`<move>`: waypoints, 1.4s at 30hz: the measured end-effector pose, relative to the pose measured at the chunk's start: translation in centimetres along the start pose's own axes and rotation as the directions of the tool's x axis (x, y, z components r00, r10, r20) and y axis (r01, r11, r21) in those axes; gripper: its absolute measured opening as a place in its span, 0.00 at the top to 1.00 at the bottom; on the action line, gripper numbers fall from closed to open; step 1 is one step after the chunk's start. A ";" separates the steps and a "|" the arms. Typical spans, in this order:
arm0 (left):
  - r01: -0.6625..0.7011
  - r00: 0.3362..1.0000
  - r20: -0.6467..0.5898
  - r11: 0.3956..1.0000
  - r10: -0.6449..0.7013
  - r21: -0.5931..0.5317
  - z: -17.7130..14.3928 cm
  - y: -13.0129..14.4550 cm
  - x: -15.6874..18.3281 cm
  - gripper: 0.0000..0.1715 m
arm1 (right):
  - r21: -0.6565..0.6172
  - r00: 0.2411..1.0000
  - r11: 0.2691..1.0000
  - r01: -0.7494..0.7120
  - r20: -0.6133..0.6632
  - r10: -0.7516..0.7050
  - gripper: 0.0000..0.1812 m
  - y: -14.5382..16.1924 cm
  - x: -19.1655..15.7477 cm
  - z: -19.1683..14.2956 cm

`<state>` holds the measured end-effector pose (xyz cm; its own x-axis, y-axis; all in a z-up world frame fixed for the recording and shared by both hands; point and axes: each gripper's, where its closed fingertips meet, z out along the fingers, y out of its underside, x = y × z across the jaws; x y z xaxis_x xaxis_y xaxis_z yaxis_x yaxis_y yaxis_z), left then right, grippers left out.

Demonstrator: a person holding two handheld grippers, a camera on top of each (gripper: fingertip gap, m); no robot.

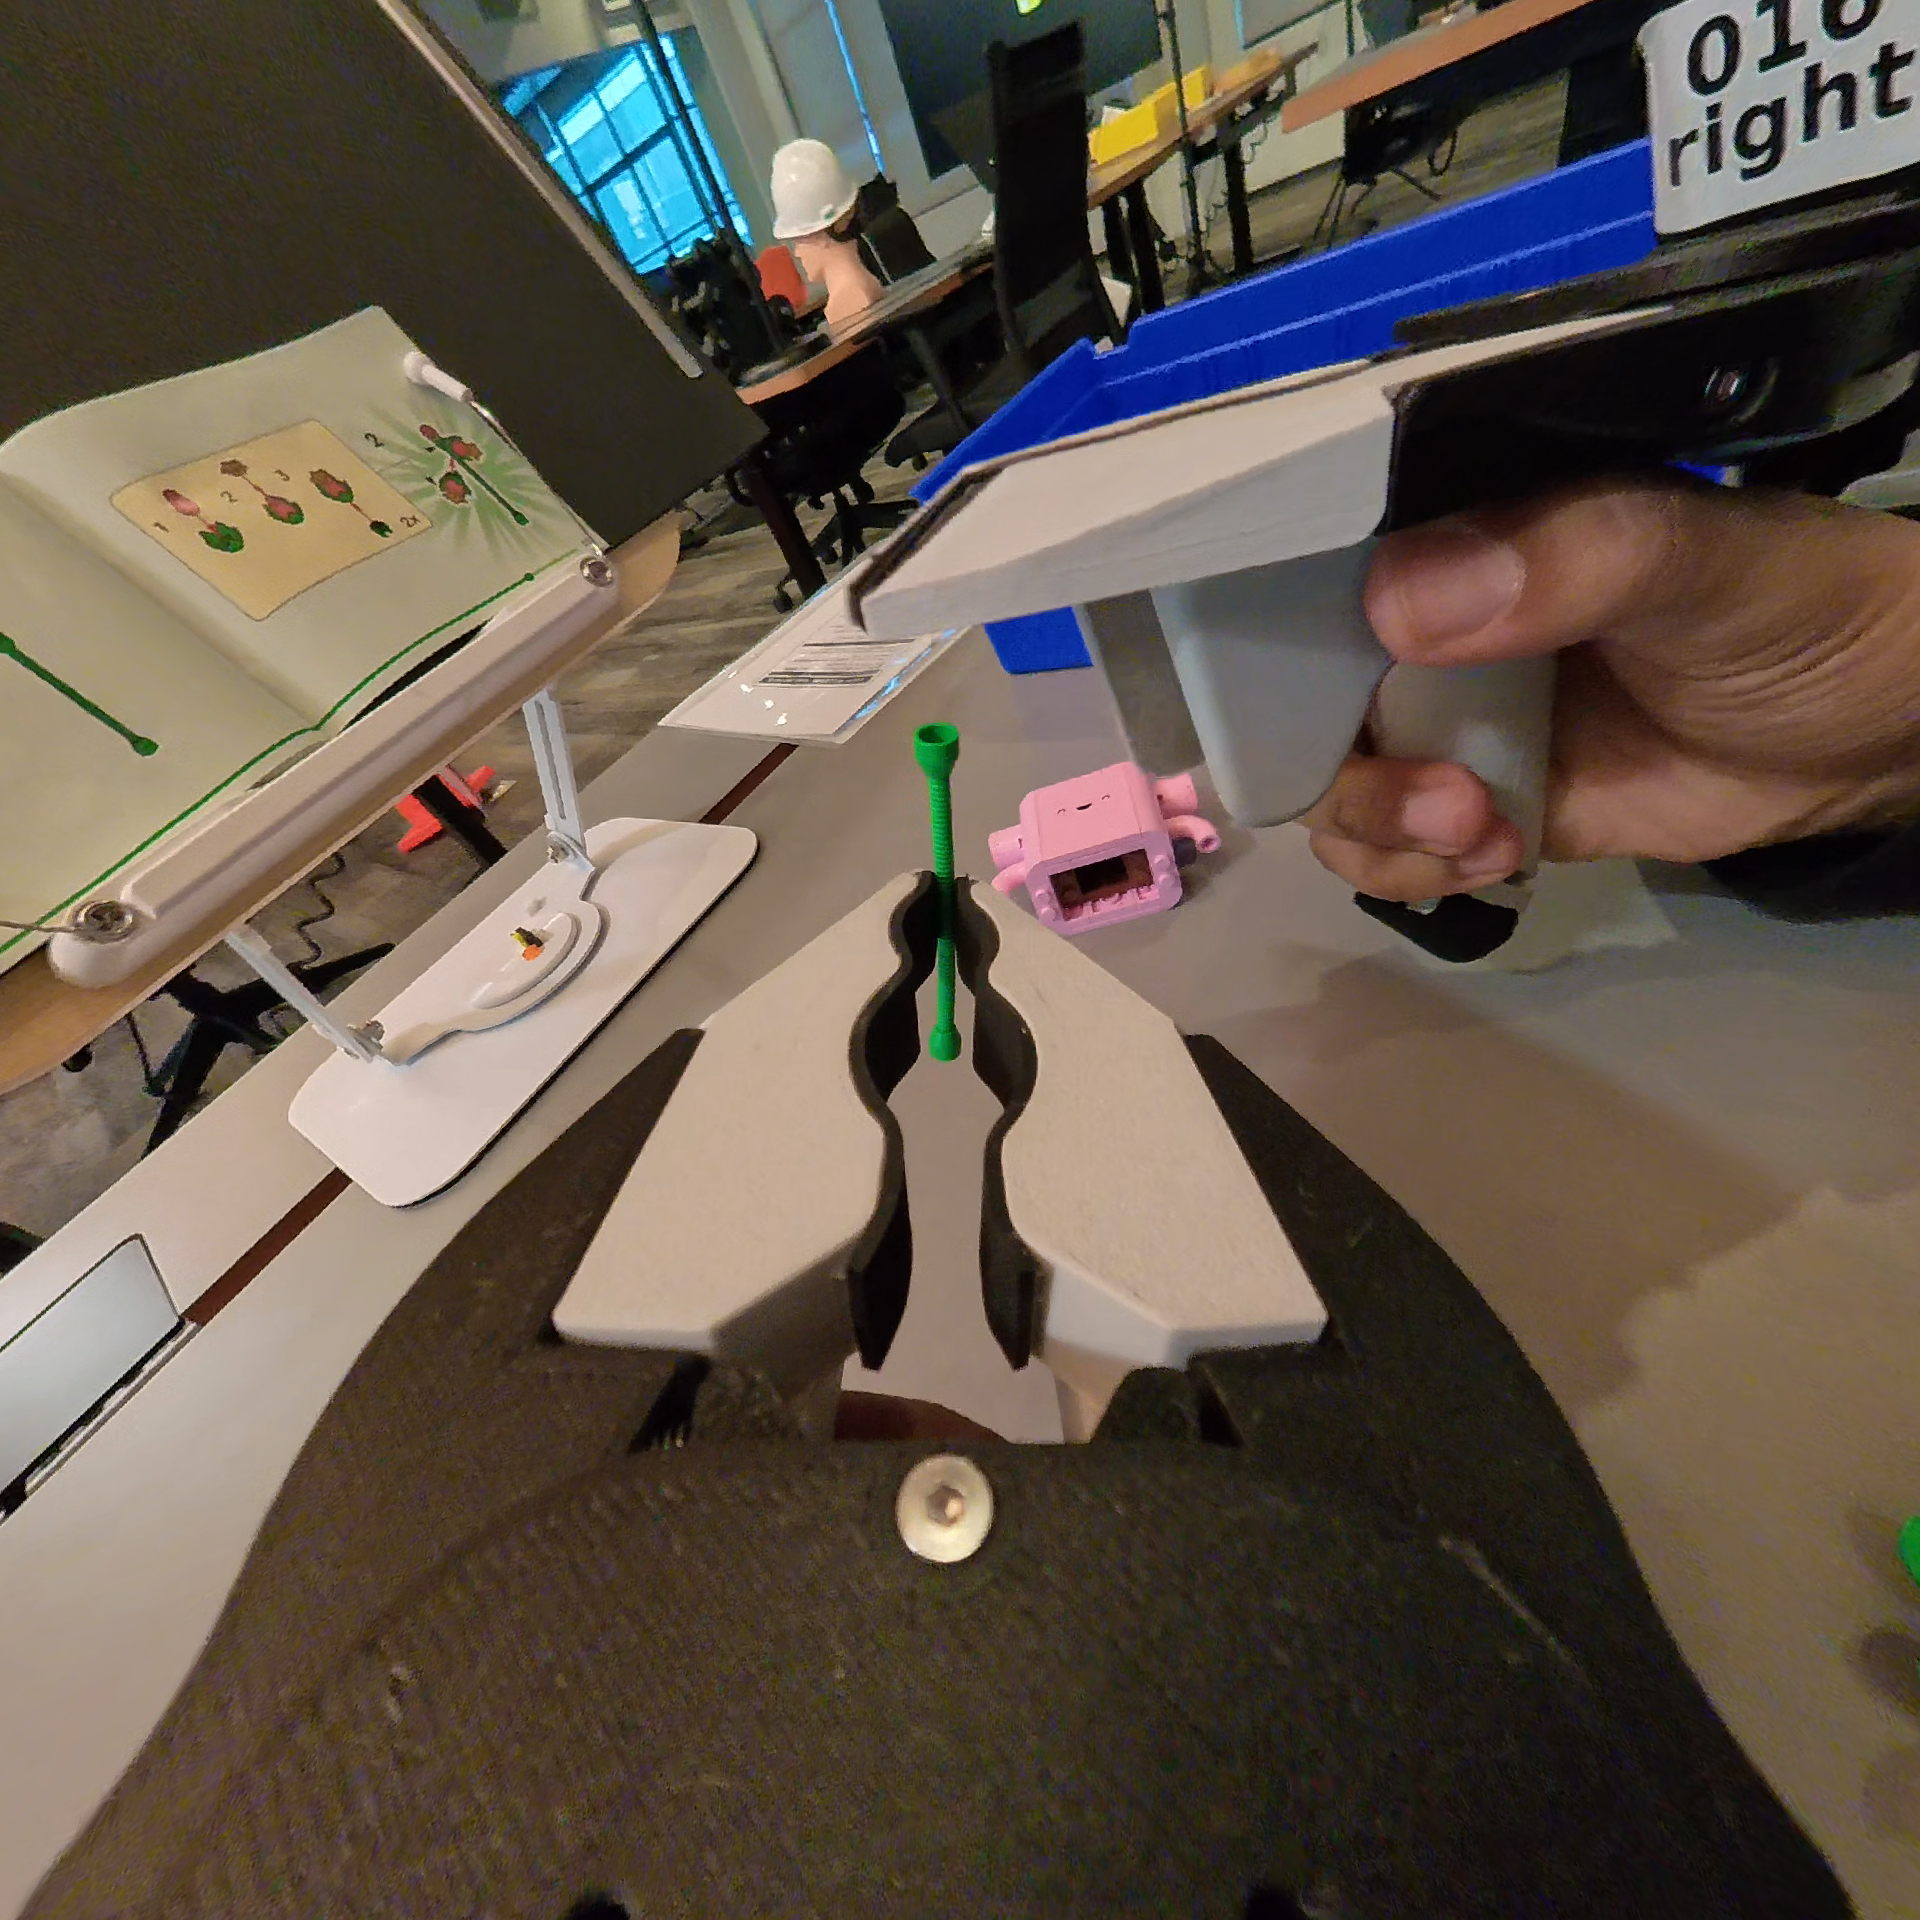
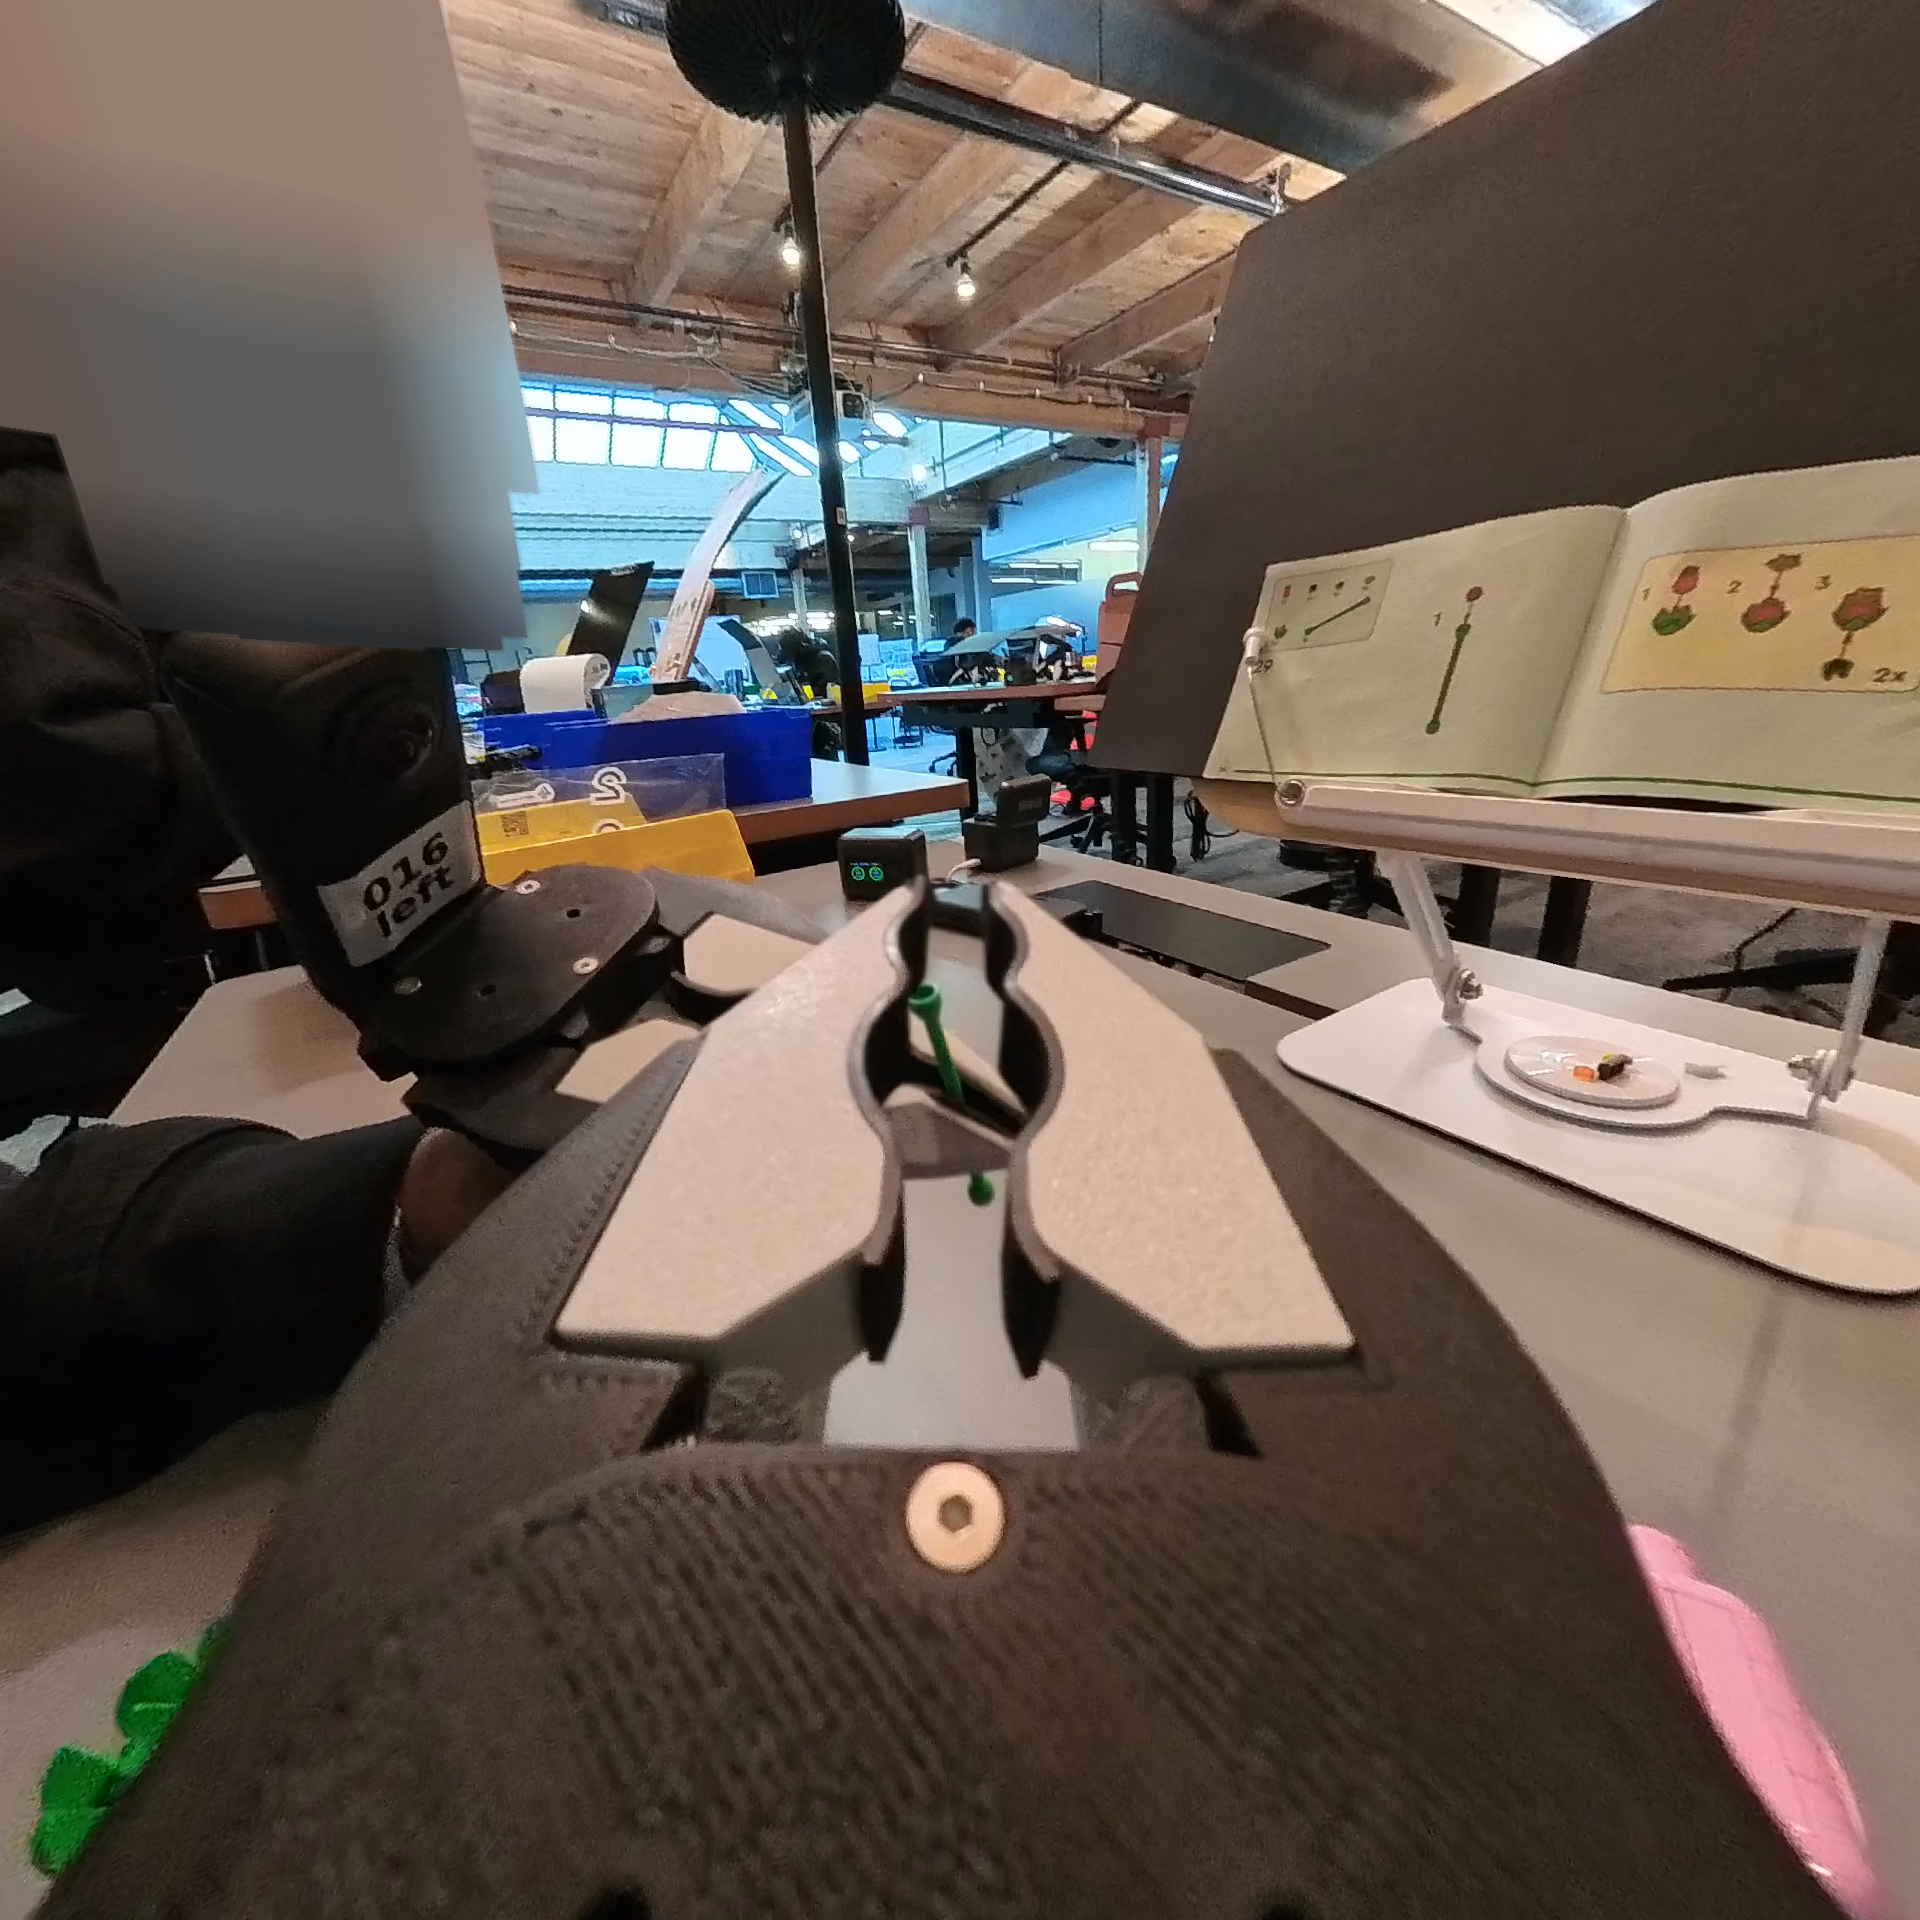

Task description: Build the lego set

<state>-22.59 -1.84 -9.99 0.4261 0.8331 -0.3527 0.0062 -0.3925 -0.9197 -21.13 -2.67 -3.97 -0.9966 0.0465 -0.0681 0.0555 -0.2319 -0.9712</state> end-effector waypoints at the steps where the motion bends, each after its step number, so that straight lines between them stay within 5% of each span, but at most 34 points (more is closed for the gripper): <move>1: 0.001 1.000 -0.014 1.000 -0.001 0.001 0.1 0.0 0.3 1.00 | 0.001 1.000 1.000 0.000 0.008 0.000 0.92 0.0 -0.1 0.0; 4: 0.009 0.999 -0.039 1.000 -0.009 0.004 0.3 -0.1 1.0 1.00 | -0.042 1.000 0.999 0.019 0.021 -0.018 0.85 0.8 -0.5 0.4; 13: 0.034 0.999 -0.001 0.999 -0.034 0.009 0.1 -0.1 0.1 1.00 | -0.077 0.998 0.995 0.062 0.006 -0.062 0.84 1.6 -0.6 0.7; 42: 0.024 0.999 0.027 1.000 -0.024 0.018 0.0 -0.2 -0.4 1.00 | -0.061 0.998 0.996 0.067 -0.011 -0.068 0.91 1.2 -0.3 0.6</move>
<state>-22.72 -2.10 -9.71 0.4010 0.8527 -0.3348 0.0004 -0.3656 -0.9308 -20.82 -3.53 -5.02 -0.9973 0.0727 -0.0044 -0.0079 -0.1687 -0.9856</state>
